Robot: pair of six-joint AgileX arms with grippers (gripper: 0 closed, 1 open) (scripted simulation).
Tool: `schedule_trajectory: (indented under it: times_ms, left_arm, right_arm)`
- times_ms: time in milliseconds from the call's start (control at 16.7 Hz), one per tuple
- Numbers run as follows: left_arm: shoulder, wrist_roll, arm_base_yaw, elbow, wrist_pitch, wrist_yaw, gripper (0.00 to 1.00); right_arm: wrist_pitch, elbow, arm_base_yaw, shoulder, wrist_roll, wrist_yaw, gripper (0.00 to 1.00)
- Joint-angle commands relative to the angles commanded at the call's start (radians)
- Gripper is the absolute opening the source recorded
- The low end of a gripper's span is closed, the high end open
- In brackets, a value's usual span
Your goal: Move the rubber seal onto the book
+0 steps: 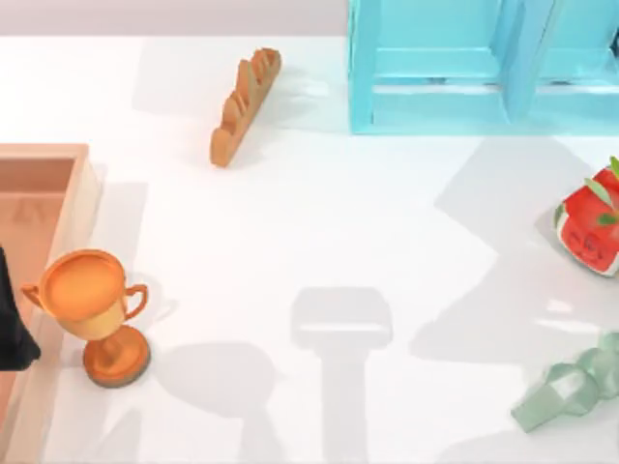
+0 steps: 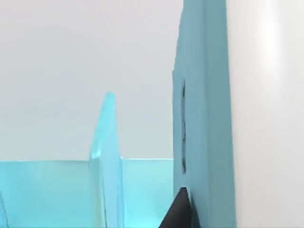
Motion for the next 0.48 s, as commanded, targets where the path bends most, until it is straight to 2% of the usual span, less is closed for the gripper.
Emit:
schedule_trajectory:
  times_ms: [240, 480]
  left_arm:
    - [0.0, 0.0, 0.0, 0.0, 0.0, 0.0, 1.0]
    - [0.0, 0.0, 0.0, 0.0, 0.0, 0.0, 1.0]
  right_arm:
    - [-0.05, 0.049, 0.191, 0.041, -0.107, 0.185, 0.0]
    - [-0.094, 0.129, 0.547, 0.108, -0.3, 0.501, 0.0]
